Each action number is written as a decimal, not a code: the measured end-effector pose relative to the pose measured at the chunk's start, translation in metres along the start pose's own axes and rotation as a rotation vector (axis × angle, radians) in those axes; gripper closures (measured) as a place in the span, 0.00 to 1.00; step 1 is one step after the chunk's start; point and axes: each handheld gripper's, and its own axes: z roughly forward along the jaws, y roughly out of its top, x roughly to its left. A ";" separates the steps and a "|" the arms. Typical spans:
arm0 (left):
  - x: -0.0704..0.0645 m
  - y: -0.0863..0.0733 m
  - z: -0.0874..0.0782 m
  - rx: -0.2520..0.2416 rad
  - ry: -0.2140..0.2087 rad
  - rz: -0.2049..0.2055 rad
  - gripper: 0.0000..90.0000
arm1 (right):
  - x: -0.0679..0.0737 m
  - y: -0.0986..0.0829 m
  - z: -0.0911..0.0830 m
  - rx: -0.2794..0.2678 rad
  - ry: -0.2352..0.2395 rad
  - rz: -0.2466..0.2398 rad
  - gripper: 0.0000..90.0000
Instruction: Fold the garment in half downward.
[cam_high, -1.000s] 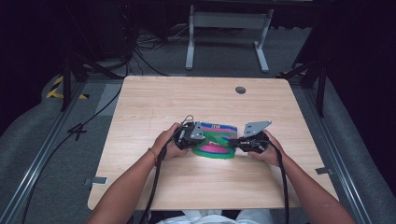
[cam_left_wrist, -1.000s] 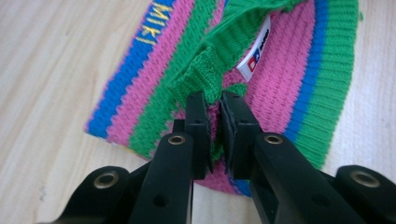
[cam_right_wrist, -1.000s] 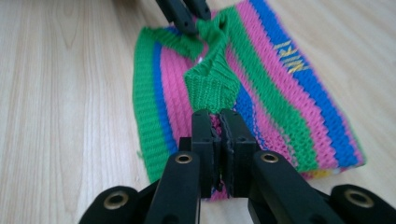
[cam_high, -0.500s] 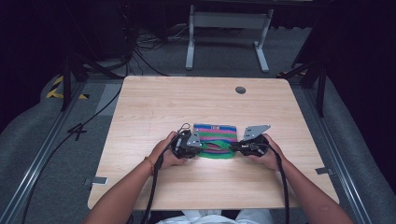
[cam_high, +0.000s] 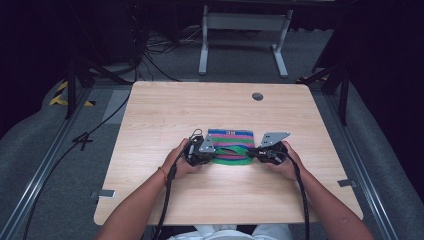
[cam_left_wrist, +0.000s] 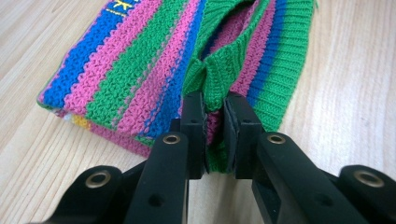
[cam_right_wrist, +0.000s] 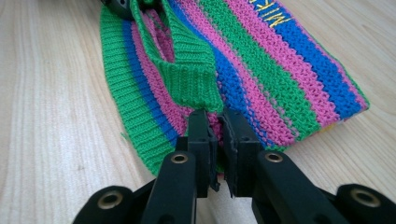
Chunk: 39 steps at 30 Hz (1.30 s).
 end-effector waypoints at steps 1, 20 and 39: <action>0.000 0.000 0.000 0.001 -0.001 -0.006 0.89 | -0.001 0.001 0.000 0.005 0.003 0.009 0.92; 0.003 0.000 -0.004 -0.006 -0.057 -0.108 0.79 | 0.001 0.004 -0.003 0.023 -0.010 0.036 0.85; 0.000 0.006 -0.052 0.070 -0.007 -0.103 0.40 | 0.013 0.016 -0.038 0.025 -0.049 0.012 0.64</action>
